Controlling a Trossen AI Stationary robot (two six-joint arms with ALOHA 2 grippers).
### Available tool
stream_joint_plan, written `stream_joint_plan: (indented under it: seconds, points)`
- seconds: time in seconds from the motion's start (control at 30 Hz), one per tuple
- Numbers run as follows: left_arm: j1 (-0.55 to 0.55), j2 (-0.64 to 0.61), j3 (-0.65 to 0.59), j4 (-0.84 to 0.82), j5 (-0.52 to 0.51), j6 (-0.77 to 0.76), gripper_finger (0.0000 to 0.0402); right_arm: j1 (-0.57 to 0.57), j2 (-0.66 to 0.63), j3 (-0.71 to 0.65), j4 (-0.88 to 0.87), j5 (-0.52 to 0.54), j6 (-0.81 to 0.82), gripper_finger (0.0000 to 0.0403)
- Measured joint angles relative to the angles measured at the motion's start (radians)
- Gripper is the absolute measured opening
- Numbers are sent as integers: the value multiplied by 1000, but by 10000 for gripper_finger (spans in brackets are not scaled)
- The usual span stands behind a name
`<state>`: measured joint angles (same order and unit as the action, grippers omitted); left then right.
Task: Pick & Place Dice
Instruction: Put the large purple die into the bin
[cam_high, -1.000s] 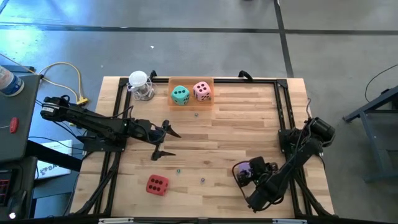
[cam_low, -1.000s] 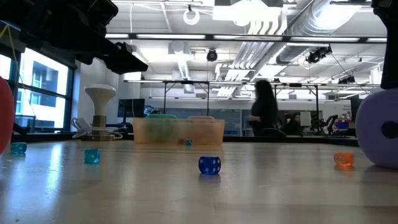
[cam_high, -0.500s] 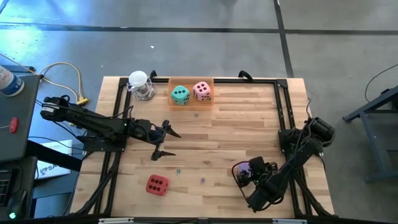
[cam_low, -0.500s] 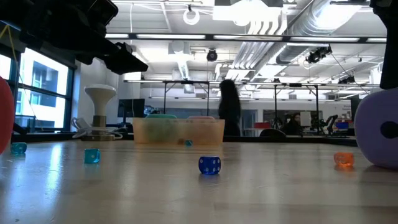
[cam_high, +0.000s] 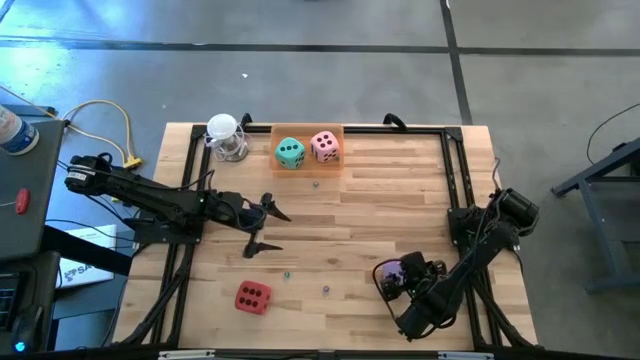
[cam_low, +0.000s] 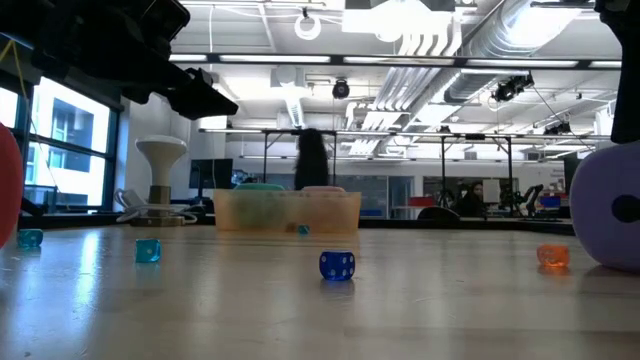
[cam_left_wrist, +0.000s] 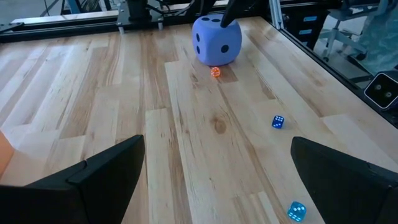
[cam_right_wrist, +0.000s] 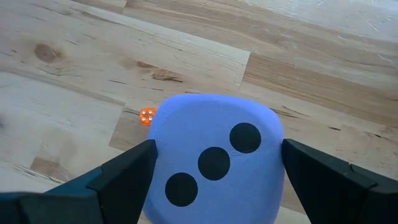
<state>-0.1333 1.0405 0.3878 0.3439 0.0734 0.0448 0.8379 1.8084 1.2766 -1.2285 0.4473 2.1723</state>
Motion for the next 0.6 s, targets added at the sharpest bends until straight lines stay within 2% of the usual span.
stream_joint_plan:
  seconds: [0.6]
  points:
    - [0, 0, 0, 0, 0, 0, 395, 0, 0, -2, 0, 43, -3, 338]
